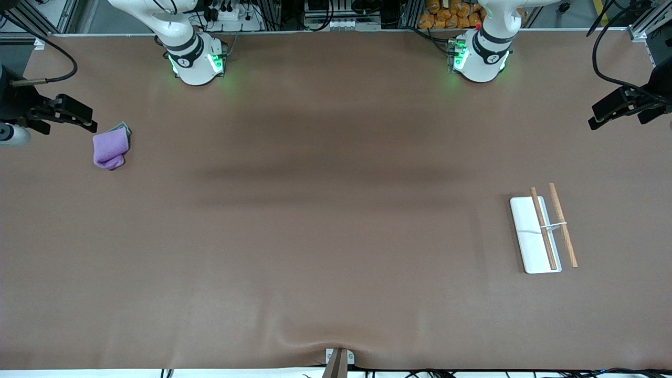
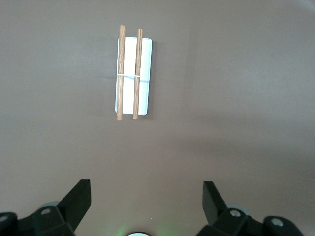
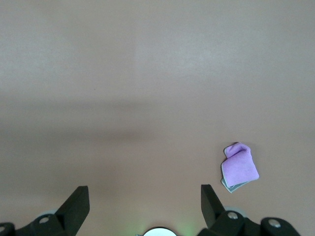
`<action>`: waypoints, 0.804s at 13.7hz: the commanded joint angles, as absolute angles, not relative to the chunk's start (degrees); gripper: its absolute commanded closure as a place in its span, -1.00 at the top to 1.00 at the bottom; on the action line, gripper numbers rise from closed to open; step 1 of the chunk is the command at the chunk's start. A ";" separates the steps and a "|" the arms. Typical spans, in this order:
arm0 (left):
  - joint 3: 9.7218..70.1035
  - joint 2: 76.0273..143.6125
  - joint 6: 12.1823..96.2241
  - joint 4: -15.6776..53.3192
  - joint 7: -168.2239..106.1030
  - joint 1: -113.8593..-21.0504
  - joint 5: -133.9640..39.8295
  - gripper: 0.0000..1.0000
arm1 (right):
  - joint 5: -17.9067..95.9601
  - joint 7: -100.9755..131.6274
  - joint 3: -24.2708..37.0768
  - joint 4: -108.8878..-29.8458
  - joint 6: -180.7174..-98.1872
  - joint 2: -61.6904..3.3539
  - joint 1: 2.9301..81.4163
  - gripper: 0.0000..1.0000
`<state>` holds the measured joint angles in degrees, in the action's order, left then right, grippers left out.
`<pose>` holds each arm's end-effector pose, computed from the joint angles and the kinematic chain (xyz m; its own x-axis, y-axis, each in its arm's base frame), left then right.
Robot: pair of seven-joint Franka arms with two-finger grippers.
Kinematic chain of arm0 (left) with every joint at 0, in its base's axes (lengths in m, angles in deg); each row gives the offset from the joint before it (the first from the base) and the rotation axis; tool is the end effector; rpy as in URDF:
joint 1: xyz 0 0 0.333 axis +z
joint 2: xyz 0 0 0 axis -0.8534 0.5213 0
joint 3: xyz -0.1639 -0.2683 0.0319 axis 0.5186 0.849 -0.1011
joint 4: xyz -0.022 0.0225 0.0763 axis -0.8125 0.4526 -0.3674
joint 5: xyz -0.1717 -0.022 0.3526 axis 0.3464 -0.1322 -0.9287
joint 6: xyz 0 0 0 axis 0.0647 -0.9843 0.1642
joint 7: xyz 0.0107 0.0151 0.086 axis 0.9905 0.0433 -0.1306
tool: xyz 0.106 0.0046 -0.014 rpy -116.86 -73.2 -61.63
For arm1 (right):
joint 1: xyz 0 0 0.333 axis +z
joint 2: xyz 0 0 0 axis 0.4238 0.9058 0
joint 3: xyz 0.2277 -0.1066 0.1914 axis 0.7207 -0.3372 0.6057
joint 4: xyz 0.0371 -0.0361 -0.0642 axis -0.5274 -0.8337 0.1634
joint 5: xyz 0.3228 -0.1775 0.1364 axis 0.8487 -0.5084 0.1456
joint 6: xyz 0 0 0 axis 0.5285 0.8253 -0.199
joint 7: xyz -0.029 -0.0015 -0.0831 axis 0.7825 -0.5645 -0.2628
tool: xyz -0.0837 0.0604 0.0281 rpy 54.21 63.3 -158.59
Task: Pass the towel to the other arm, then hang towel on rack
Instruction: 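Move the right gripper toward the lilac towel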
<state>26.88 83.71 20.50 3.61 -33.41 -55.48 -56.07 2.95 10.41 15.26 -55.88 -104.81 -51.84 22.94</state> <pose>0.5392 -0.0200 0.6649 0.9931 0.1167 -0.0110 0.1166 -0.9932 -0.0027 0.5423 0.0134 0.6410 0.9952 0.0267 -0.0947 0.0253 -0.9996 -0.0160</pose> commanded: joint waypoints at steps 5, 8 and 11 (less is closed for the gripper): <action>26.77 84.29 19.57 2.34 -32.43 -55.50 -56.06 1.00 | 2.80 9.68 15.90 -55.16 -104.16 -51.49 22.09 1.00; 26.51 84.64 19.13 2.52 -32.43 -55.50 -56.15 1.00 | 2.88 10.03 15.90 -55.07 -104.08 -51.23 21.74 1.00; 26.86 84.73 18.52 2.95 -32.35 -55.85 -56.58 1.00 | 2.80 10.03 15.81 -55.07 -103.99 -50.53 21.04 1.00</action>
<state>26.73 84.53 19.79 3.60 -33.32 -55.55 -56.07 2.95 10.41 15.14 -55.88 -104.76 -51.49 22.57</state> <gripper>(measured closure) 0.000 0.000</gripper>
